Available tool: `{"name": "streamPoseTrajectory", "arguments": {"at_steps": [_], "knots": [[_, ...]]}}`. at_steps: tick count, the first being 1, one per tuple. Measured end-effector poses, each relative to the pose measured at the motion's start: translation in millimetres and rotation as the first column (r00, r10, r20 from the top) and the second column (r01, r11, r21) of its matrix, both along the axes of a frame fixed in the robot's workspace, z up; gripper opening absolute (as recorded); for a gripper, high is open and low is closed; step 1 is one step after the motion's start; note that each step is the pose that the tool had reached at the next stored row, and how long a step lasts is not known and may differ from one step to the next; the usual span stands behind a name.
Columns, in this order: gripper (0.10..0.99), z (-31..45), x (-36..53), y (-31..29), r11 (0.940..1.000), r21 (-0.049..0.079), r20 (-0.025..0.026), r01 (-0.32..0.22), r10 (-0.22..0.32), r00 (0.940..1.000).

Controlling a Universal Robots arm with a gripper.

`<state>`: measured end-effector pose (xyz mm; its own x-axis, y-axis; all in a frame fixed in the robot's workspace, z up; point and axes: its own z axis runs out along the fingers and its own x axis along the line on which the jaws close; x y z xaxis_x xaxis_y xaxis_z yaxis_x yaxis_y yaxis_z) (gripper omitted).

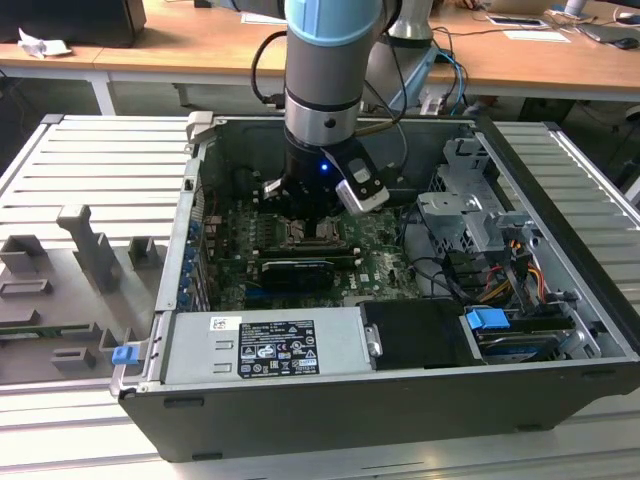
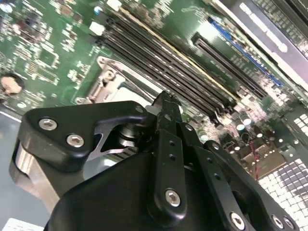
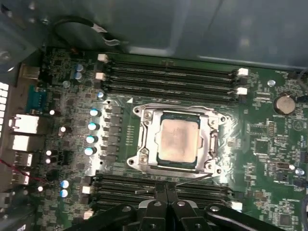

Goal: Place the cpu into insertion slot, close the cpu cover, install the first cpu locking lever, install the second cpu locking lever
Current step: 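Install the second cpu locking lever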

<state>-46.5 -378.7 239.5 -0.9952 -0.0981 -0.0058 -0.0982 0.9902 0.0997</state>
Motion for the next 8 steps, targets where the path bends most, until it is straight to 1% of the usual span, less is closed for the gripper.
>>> {"name": "streamPoseTrajectory", "arguments": {"at_steps": [1,3,4,5,6,7,8], "knots": [[0.106,-3.2,-4.0,0.0,1.0,0.001,-0.0001,-0.006,0.006,1.0],[0.106,-7.3,-5.9,-0.1,0.9999,0.002,-0.0001,-0.012,0.012,0.9999],[0.106,-11.1,-6.3,-0.1,0.9998,0.005,0.0,-0.018,0.018,0.9998],[0.106,-11.8,-6.5,-0.3,0.9998,0.011,-0.0001,-0.019,0.019,0.9998],[0.106,-12.4,-6.8,-0.8,0.9996,0.02,0.0003,-0.019,0.019,0.9998],[0.106,-12.8,-7.7,-2.5,0.9993,0.033,0.0004,-0.02,0.02,0.9998],[0.106,-13.1,-8.1,-3.7,0.9991,0.039,0.0006,-0.02,0.02,0.9998]]}}
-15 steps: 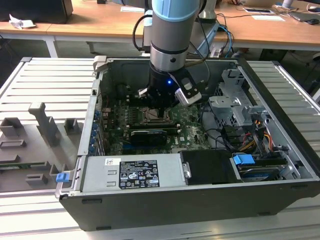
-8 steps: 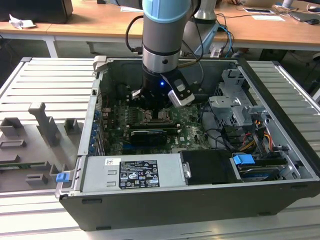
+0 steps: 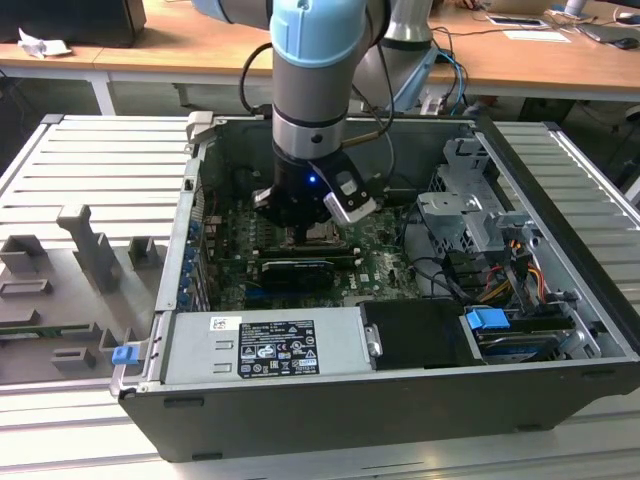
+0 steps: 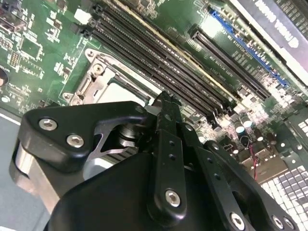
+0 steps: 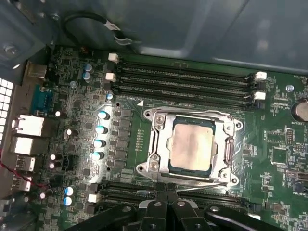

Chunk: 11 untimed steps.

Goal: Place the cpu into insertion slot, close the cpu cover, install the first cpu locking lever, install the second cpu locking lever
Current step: 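Install the second cpu locking lever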

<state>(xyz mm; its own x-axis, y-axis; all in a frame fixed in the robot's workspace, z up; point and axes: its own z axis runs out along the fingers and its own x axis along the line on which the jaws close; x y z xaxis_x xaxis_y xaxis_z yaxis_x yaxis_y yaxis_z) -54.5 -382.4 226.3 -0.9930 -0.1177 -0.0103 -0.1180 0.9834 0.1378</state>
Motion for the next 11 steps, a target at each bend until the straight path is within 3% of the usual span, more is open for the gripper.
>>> {"name": "streamPoseTrajectory", "arguments": {"at_steps": [4,7,11], "knots": [[0.106,-1.4,-3.6,-5.2,0.9998,0.019,0.0,0.0,0.0,1.0],[0.106,-2.9,-7.7,-7.5,0.999,0.044,-0.0001,0.0,0.0,1.0],[0.106,-14.3,-8.8,-7.8,0.9987,0.051,-0.0001,0.0,0.0,1.0]]}}
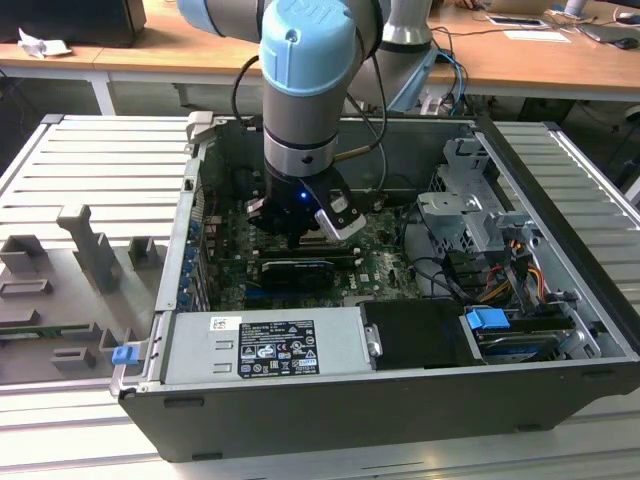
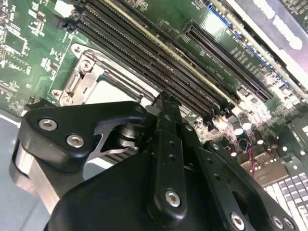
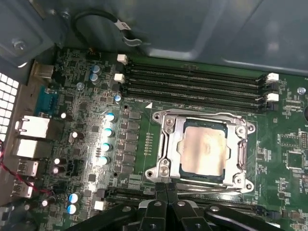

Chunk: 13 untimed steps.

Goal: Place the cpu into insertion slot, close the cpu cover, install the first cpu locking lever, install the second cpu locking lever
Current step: 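Install the second cpu locking lever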

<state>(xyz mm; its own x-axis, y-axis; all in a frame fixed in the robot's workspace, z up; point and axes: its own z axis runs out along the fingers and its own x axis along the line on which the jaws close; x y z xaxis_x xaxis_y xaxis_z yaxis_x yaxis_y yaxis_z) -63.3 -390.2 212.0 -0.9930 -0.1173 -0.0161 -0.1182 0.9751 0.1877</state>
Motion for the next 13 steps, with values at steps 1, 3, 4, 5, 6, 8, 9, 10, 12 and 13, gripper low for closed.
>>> {"name": "streamPoseTrajectory", "arguments": {"at_steps": [1,3,4,5,6,8,9,10,12,13], "knots": [[0.106,-0.9,-0.4,-0.3,1.0,0.004,0.0,0.0,0.0,1.0],[0.106,-2.2,-2.2,-2.7,0.9996,0.028,0.0001,0.0,0.0,1.0],[0.106,-3.1,-3.4,-4.1,0.9993,0.037,0.0001,0.0,0.0,1.0],[0.106,-4.0,-3.9,-4.4,0.9993,0.038,0.0002,0.0,0.0,1.0],[0.106,-5.1,-4.9,-4.6,0.9992,0.039,0.0002,0.0,0.0,1.0],[0.106,-6.7,-6.9,-5.2,0.9991,0.043,0.0001,0.0,0.0,1.0],[0.106,-7.8,-8.1,-5.2,0.9989,0.046,0.0002,0.0,0.0,1.0],[0.106,-8.4,-9.5,-5.3,0.9988,0.05,0.0,0.0,0.0,1.0],[0.106,-9.3,-12.4,-5.3,0.9981,0.061,0.0001,0.0,0.0,1.0],[0.106,-10.2,-12.8,-5.3,0.9974,0.072,0.0,0.0,0.0,1.0]]}}
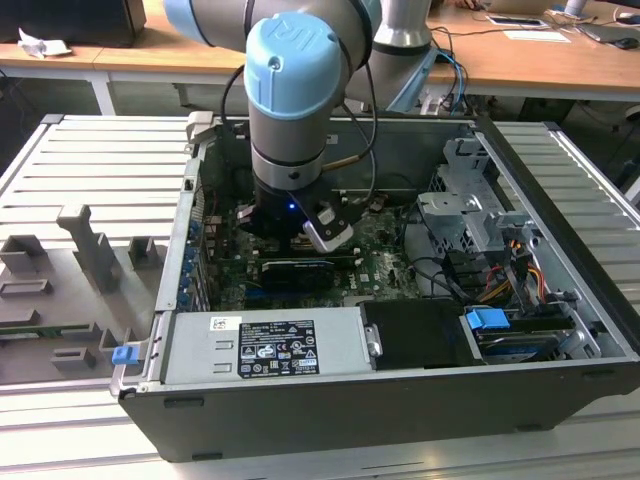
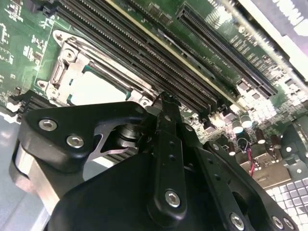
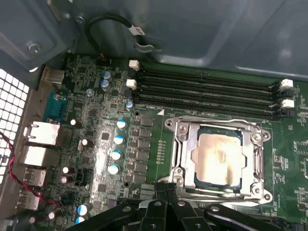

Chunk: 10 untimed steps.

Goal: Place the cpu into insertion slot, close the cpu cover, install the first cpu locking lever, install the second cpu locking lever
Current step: 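Install the second cpu locking lever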

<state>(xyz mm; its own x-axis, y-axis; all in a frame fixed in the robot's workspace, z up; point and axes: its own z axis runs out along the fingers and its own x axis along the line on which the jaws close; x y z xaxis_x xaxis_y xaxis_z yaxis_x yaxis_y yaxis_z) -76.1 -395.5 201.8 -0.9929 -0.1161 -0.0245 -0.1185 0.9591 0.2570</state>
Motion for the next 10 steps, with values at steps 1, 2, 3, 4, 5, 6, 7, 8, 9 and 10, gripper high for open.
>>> {"name": "streamPoseTrajectory", "arguments": {"at_steps": [1,2,3,4,5,6,7,8,9,10], "knots": [[0.106,-0.6,0.0,0.0,1.0,0.006,0.0001,0.0,0.0,1.0],[0.106,-1.0,-0.1,0.0,0.9999,0.012,0.0,0.0,0.0,1.0],[0.106,-1.6,-0.1,0.0,0.9998,0.018,-0.0001,0.0,0.0,1.0],[0.106,-2.4,-0.1,0.0,0.9997,0.023,-0.0001,0.0,0.0,1.0],[0.106,-4.3,-0.1,0.1,0.9996,0.029,0.0003,0.0,0.0,1.0],[0.106,-5.3,0.0,0.0,0.9995,0.032,0.0002,0.0,0.0,1.0],[0.106,-5.8,-0.1,0.0,0.9994,0.034,0.0,0.0,0.0,1.0],[0.106,-6.4,-0.2,0.0,0.9992,0.039,0.0001,0.0,0.0,1.0],[0.106,-6.7,-0.5,0.0,0.9992,0.04,0.0001,0.0,0.0,1.0],[0.106,-6.7,-0.8,-0.1,0.9992,0.041,0.0,0.0,0.0,1.0]]}}
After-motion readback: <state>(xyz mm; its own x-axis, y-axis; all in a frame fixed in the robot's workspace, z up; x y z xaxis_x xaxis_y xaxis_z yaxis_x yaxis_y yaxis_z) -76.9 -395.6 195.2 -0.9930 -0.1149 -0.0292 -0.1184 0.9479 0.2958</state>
